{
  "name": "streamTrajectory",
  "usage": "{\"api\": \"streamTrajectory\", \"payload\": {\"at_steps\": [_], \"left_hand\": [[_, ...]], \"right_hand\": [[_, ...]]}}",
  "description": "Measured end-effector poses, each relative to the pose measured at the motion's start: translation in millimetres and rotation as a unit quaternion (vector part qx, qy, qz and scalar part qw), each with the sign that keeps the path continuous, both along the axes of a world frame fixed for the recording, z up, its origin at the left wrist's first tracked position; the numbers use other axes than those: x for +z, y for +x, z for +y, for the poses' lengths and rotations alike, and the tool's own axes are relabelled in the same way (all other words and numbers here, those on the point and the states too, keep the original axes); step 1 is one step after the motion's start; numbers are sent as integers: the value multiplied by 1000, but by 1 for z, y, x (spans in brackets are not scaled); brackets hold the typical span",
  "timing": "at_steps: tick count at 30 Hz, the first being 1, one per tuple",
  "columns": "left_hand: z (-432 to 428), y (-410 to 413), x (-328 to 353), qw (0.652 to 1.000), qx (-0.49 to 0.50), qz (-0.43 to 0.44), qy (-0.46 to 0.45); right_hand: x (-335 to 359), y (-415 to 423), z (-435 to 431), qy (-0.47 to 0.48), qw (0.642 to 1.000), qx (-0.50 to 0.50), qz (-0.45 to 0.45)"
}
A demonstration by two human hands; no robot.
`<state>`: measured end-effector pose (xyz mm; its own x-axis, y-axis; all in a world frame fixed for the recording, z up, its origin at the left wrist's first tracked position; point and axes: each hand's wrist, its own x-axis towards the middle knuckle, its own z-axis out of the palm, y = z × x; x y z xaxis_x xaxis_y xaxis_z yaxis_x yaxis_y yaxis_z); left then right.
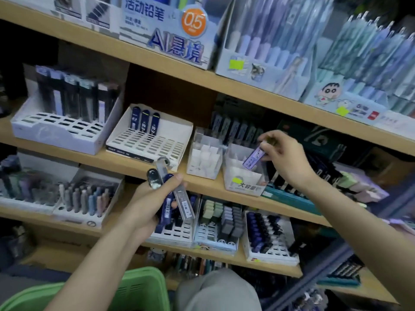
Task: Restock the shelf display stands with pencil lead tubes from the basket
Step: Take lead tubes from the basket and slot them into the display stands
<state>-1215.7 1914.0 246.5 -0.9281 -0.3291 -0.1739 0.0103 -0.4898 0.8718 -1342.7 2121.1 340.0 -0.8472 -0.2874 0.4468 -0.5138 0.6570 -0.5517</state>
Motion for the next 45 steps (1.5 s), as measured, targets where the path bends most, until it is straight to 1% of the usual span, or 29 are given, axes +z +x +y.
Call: {"api": "streamTrajectory", "payload": {"at_steps": [2, 4, 8, 11, 14, 17, 20, 22, 26, 29, 32, 34, 37, 40, 42, 43, 45], "left_hand": [[14, -6, 6, 1000, -9, 3, 6], [26, -11, 10, 1000, -20, 0, 8], [41, -18, 12, 999, -37, -10, 5], [45, -21, 10, 999, -40, -7, -8], [45, -20, 7, 999, -38, -6, -13], [43, -19, 1, 999, -38, -10, -14], [40, -19, -3, 999, -39, -15, -17], [38, -20, -5, 999, -38, -17, -17], [37, -21, -7, 999, -48, -20, -16], [37, -23, -6, 998, -51, -23, -15], [38, -23, -4, 998, -50, -24, -15], [39, -21, -4, 999, -48, -22, -16], [39, -18, -3, 999, -42, -21, -10], [40, -17, -1, 999, -36, -22, -1], [41, -16, -1, 999, -33, -21, 1], [42, -16, -1, 999, -32, -21, 1], [44, -16, -1, 999, -29, -19, 2]], "right_hand": [[4, -14, 10, 80, 995, -26, 53], [4, -25, 14, 134, 988, -38, 71], [3, -46, 10, 155, 984, -42, 73], [5, -56, 5, 217, 970, -76, 79], [6, -65, 1, 287, 952, -100, 42], [5, -78, -5, 309, 947, -76, -37], [4, -84, -10, 323, 942, -75, -58], [1, -87, -12, 333, 938, -86, -39], [-3, -83, -13, 378, 917, -127, 30], [-4, -77, -18, 415, 894, -147, 81], [-4, -70, -22, 460, 867, -151, 119], [-3, -64, -22, 476, 856, -145, 141], [-8, -54, -19, 462, 858, -127, 186], [-18, -46, -16, 416, 878, -95, 217], [-23, -39, -13, 366, 906, -69, 202], [-25, -32, -12, 315, 930, -49, 184], [-27, -12, -13, 177, 977, 5, 117]]}}
